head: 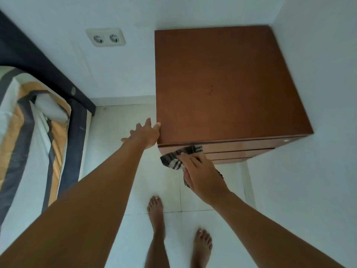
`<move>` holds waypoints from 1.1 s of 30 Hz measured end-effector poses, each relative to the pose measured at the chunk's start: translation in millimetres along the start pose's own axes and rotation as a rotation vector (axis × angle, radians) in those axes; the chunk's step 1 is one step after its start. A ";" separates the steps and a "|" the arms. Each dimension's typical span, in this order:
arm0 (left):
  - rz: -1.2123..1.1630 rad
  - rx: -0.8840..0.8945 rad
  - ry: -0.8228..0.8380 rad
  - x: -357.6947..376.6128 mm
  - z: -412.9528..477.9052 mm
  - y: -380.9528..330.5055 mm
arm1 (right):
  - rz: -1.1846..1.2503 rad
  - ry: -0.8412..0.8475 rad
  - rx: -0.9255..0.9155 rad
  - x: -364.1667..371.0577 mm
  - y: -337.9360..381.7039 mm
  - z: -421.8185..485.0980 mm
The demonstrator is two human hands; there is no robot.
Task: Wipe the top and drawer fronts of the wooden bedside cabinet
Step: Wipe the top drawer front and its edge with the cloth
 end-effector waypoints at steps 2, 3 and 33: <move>0.043 -0.005 0.018 4.2 -22.1 -7.1 | 0.005 0.115 -0.033 0.8 -6.2 -22.8; 0.054 0.003 0.024 7.1 -32.7 -8.6 | -0.002 0.169 -0.028 0.6 -10.7 -32.5; -0.042 0.304 -0.375 95.3 -115.8 1.1 | -0.292 0.108 0.404 -45.1 -110.9 -37.4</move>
Point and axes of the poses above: each hand's wrist, its own z-axis towards the middle knuckle, its own x-axis out of the palm, y = z × x, the point moved 5 cm from there along z, towards the middle knuckle, and after that the axes turned 2 degrees about -y, right-handed, at the moved point
